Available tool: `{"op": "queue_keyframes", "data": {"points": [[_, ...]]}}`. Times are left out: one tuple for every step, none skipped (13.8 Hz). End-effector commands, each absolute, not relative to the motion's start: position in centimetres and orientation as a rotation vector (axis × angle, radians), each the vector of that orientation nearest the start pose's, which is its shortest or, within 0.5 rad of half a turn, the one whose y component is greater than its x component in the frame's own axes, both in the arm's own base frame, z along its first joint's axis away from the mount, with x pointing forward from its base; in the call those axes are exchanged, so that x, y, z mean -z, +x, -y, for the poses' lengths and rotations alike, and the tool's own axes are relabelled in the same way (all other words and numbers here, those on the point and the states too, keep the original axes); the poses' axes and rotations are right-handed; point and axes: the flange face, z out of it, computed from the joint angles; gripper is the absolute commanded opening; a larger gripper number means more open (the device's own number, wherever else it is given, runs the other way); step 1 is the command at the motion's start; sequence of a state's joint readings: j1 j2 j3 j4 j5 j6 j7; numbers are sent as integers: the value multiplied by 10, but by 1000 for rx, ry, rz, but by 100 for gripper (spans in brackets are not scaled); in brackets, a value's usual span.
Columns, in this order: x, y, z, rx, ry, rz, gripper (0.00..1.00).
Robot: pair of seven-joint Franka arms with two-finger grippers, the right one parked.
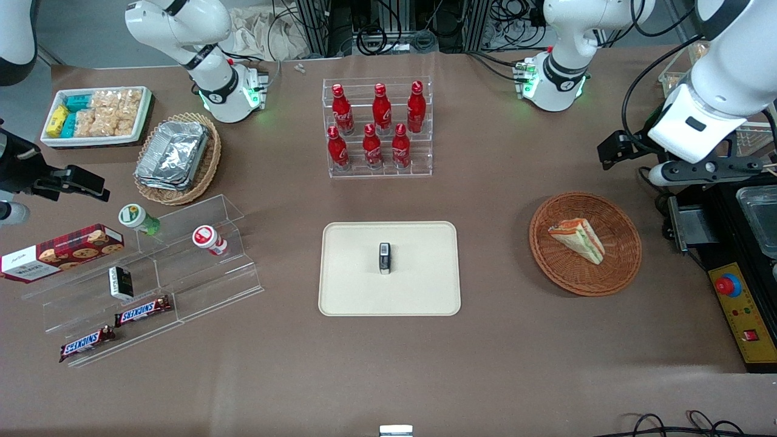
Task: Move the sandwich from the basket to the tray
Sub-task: 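Lower the open left gripper onto the wrapped sandwich in the wicker basket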
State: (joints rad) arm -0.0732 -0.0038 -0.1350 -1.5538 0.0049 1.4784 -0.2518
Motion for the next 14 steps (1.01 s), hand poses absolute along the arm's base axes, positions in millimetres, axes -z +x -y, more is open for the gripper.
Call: {"op": "queue_keyframes", "data": {"points": [[-634,526,112,-102,-3109,108,100],[-631,526,113,-122,-3103,104,100],[-630,526,112,-124,-3096,107,100],[-629,526,111,-126,-3096,111,100],[-629,526,107,-131,-3093,135,100],[-626,527,102,-140,-3094,189,100],[-622,529,100,-146,-3086,287,100],[-614,531,98,-153,-3064,397,100],[-599,532,96,-182,-3047,438,100],[-583,533,88,-187,-3045,482,100],[-565,534,75,-179,-3047,543,100],[-545,536,67,-170,-3043,656,100],[-524,538,66,-137,-3030,775,100],[-503,541,66,-110,-3011,865,100]]}}
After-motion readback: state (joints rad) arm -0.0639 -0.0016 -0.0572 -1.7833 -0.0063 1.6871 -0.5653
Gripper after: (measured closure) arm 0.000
